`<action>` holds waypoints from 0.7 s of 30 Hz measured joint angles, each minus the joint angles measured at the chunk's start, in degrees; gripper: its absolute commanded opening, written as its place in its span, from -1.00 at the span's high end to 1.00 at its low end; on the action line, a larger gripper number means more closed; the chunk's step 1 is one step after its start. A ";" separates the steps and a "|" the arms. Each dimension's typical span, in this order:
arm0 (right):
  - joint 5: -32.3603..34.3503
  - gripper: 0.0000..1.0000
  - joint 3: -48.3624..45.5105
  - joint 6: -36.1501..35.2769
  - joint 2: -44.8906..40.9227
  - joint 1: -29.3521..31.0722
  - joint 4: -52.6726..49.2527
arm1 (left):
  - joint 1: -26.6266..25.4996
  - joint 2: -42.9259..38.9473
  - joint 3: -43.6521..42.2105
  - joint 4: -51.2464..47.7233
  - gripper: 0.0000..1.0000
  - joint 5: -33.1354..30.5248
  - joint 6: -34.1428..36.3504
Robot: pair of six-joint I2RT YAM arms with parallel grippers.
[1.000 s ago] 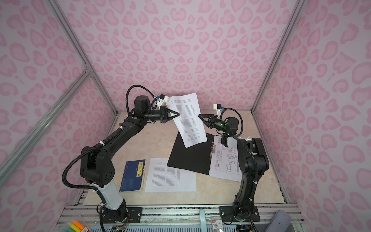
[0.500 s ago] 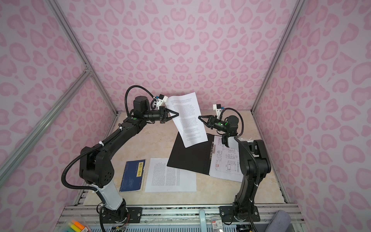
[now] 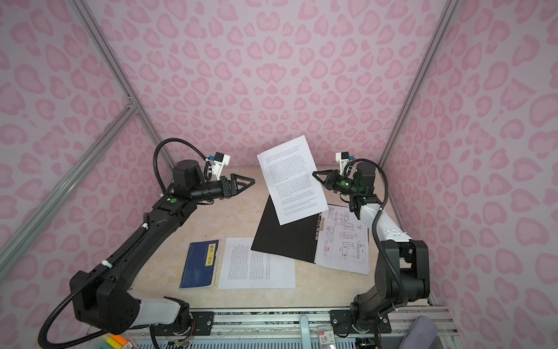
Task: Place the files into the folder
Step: 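Lay the text sheet onto the folder clip with the right gripper while left withdraws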
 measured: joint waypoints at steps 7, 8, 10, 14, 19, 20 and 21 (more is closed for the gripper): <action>13.25 1.00 1.27 -16.06 -7.13 -7.72 -27.87 | -0.07 -13.09 -11.08 -6.23 -0.96 -3.10 7.82; 15.15 1.00 0.55 -17.73 -7.63 -8.87 -30.58 | -0.15 -14.51 -12.70 -6.75 -0.96 -3.58 8.48; 19.23 1.00 -1.22 -20.57 -8.00 -10.51 -34.71 | -0.48 -16.76 -15.10 -7.67 -0.96 -5.44 9.73; 24.72 1.00 -3.56 -25.33 -6.82 -12.02 -40.00 | -2.03 -19.63 -17.70 -8.72 -0.96 -8.59 11.76; 30.75 1.00 -4.04 -28.94 -4.13 -13.46 -43.17 | -3.98 -23.30 -18.47 -10.54 -0.96 -11.76 14.25; 31.56 1.00 -3.82 -29.55 -3.41 -13.49 -43.78 | -4.26 -23.93 -18.47 -10.84 -0.96 -12.61 14.67; 32.44 1.00 -3.56 -30.14 -2.75 -13.49 -44.37 | -4.48 -24.33 -18.47 -10.84 -0.96 -13.14 14.95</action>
